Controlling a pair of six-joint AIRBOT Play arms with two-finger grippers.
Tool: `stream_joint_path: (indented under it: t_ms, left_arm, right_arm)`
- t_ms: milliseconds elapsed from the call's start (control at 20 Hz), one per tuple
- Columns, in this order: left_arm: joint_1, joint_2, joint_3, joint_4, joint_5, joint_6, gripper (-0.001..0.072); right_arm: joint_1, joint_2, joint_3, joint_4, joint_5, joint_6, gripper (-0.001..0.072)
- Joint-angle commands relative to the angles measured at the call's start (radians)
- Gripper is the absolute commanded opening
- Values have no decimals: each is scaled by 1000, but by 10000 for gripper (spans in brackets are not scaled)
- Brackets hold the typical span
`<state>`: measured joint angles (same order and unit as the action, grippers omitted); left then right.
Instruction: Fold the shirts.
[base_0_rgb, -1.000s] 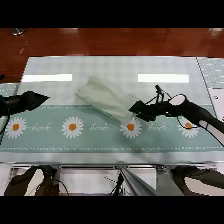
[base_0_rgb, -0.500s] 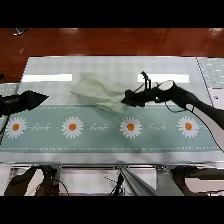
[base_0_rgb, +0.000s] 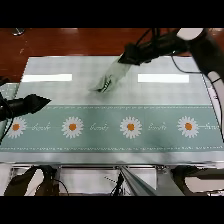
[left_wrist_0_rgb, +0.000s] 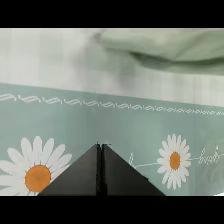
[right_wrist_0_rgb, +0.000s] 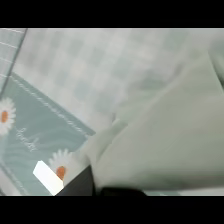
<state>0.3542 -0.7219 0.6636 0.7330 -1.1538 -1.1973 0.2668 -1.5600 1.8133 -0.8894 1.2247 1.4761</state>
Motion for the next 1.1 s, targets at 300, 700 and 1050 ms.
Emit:
stream_joint_path:
  t_ms: [300,700,1050]
  left_arm:
    - [0,1,-110,0,2,0,24]
    - [0,1,-111,-8,40,0,24]
    - [-35,0,-111,-30,91,0,24]
  right_arm:
    - [-349,65,258,-163,408,127,30]
    - [-734,229,127,-171,595,139,29]
    - [-1051,517,-350,-389,598,127,28]
